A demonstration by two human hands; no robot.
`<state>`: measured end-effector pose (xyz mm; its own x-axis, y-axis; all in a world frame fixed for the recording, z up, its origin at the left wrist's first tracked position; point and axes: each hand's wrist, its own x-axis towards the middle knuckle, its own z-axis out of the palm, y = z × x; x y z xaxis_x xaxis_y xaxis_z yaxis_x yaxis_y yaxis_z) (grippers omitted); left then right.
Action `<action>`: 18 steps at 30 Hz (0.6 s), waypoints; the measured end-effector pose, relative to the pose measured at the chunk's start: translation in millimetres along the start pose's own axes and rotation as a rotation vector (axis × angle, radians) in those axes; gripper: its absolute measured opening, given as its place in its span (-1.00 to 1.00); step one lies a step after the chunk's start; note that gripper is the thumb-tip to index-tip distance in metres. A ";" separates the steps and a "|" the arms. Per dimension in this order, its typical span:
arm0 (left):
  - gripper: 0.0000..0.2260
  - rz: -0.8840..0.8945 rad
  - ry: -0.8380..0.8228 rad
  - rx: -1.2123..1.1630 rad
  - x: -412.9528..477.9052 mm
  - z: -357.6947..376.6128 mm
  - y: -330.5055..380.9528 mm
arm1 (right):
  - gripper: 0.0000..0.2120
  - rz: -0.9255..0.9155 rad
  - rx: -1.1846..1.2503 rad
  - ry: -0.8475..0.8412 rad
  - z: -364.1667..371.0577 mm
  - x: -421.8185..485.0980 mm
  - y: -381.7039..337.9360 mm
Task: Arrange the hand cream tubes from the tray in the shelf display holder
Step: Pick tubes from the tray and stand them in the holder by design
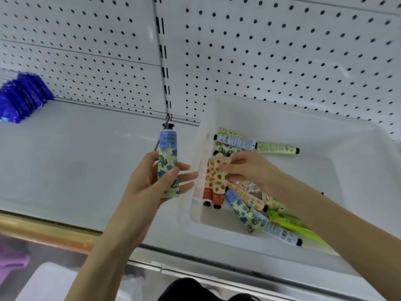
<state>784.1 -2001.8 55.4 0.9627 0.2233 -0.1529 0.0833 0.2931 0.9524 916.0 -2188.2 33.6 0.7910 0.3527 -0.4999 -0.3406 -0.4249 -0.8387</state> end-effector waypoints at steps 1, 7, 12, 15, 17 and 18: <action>-0.80 0.016 -0.022 0.017 -0.7 3.4 1.5 | -0.90 -0.035 0.012 -0.011 -5.7 -7.5 -5.9; -0.79 0.131 -0.170 0.149 2.0 31.3 5.8 | -0.69 -0.277 0.138 -0.010 -32.1 -61.8 -45.3; -0.73 0.006 -0.353 0.052 0.8 49.3 1.2 | -0.82 -0.362 0.211 0.002 -36.2 -87.5 -53.9; -0.73 -0.066 -0.373 -0.047 -0.5 59.2 -3.1 | -0.82 -0.353 0.233 0.034 -36.6 -89.7 -47.7; -0.67 -0.085 -0.382 -0.066 -1.5 65.3 -5.9 | -0.80 -0.329 0.254 0.046 -38.5 -89.8 -43.6; -0.66 -0.086 -0.382 -0.062 -1.5 67.5 -7.3 | -0.79 -0.321 0.261 0.050 -39.7 -89.6 -41.6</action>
<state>799.4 -2067.1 66.5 0.9803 -0.1631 -0.1116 0.1637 0.3541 0.9208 879.5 -2235.2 121.9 0.8998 0.3887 -0.1983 -0.1848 -0.0721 -0.9801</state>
